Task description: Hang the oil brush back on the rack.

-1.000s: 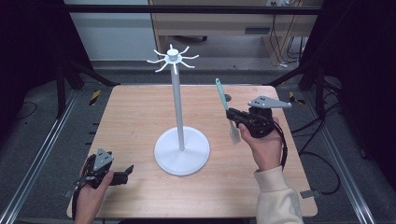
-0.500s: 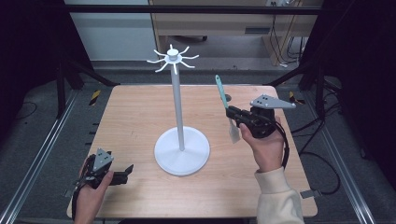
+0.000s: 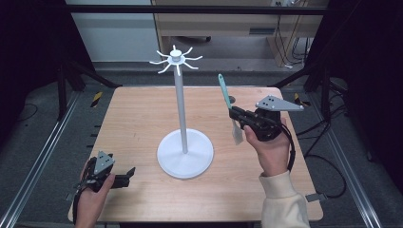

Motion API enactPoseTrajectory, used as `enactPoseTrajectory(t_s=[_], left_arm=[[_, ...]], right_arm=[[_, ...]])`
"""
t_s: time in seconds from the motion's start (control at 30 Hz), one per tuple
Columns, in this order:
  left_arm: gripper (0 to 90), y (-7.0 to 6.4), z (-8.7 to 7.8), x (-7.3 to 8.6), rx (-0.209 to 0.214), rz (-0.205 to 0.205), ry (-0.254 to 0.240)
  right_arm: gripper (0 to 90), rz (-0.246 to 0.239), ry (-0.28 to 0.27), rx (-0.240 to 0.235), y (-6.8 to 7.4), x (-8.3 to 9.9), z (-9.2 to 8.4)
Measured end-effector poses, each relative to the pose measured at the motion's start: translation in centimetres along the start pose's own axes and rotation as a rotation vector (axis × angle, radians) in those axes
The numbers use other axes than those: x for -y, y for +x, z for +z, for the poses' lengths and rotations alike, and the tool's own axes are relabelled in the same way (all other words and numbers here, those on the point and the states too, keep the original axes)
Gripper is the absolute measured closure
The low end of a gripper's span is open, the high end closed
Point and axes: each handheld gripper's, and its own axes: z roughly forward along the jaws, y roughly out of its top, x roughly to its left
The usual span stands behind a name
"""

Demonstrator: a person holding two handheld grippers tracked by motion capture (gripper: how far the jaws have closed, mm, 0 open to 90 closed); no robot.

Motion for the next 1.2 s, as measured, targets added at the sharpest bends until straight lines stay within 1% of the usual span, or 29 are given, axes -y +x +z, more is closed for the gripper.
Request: enactPoseTrajectory(t_s=[0.17,0.2,0.23,0.3,0.47,0.63,0.7,0.87,0.9,1.0,1.2], left_arm=[[2.2,0.1,-0.1,0.0,-0.005,-0.002,-0.006],[2.2,0.1,-0.1,0.0,-0.004,-0.001,-0.005],[2.3,0.0,-0.1,0.0,-0.003,-0.001,-0.005],[2.2,0.0,-0.1,0.0,-0.002,0.000,-0.004],[2.2,0.0,-0.1,0.0,-0.003,0.000,-0.004],[2.2,0.0,-0.1,0.0,-0.004,0.000,-0.003],[2.2,0.0,-0.1,0.0,-0.003,0.003,-0.002],[2.2,-0.1,-0.1,0.0,-0.002,0.004,-0.002],[2.2,-0.1,-0.1,0.0,-0.003,0.002,-0.002],[2.2,0.0,-0.1,0.0,-0.006,-0.002,-0.003],[2.2,-0.1,0.0,0.0,-0.006,0.004,0.000]], right_arm=[[82.5,-0.013,-0.013,-0.003,0.5,-0.4,-0.3],[82.5,-0.020,-0.019,-0.003,0.6,-0.5,-0.4],[82.5,-0.015,-0.028,-0.006,0.8,-0.6,-0.5],[82.5,-0.029,-0.041,-0.009,1.0,-0.8,-0.7],[82.5,-0.042,-0.060,-0.015,1.5,-1.2,-1.1],[82.6,-0.042,-0.071,-0.017,1.7,-1.4,-1.2],[82.5,-0.051,-0.074,-0.018,1.8,-1.5,-1.3],[82.5,-0.055,-0.085,-0.019,2.3,-1.7,-1.4],[82.5,-0.062,-0.086,-0.022,2.3,-1.8,-1.4],[82.5,-0.062,-0.087,-0.026,2.5,-1.9,-1.4],[82.5,-0.072,-0.090,-0.026,2.7,-2.0,-1.3]])
